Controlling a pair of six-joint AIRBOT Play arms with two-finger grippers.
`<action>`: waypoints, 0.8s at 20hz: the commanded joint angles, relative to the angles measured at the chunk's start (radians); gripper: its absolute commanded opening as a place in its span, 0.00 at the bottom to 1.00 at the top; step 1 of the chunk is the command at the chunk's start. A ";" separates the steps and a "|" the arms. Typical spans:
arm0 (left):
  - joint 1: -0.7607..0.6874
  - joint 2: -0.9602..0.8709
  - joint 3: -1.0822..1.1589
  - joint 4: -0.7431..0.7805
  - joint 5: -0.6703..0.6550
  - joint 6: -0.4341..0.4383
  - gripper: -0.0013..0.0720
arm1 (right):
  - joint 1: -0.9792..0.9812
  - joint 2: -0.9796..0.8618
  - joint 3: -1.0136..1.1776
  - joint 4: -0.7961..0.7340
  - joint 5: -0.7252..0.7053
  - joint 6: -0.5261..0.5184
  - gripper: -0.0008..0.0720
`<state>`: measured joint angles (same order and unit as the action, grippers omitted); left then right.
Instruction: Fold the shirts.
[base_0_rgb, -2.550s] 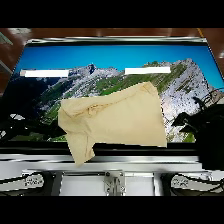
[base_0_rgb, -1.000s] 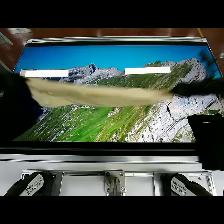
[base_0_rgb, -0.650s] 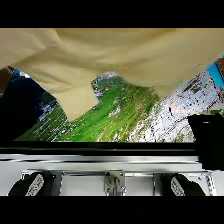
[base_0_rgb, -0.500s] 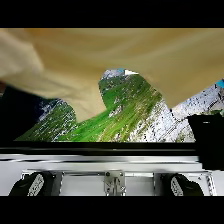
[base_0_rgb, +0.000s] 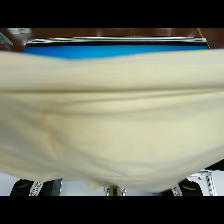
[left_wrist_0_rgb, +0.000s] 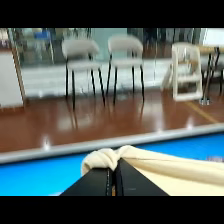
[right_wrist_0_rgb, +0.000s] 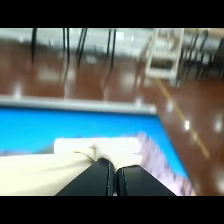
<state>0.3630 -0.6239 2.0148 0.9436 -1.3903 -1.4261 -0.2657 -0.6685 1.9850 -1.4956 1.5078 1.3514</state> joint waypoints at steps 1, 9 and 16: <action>0.000 0.003 -0.152 0.011 -0.130 0.004 0.07 | 0.002 -0.041 -0.138 -0.029 0.243 0.024 0.09; -0.047 -0.162 -0.961 0.040 0.114 0.084 0.07 | 0.007 -0.330 -0.780 0.039 -0.086 0.013 0.09; -0.275 -0.780 -0.784 0.040 0.656 0.135 0.07 | 0.239 -0.884 -0.594 0.074 -0.739 0.097 0.09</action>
<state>0.1501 -1.1843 1.1568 0.9920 -0.9726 -1.3048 -0.1028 -1.3567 1.3304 -1.4433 1.0695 1.3918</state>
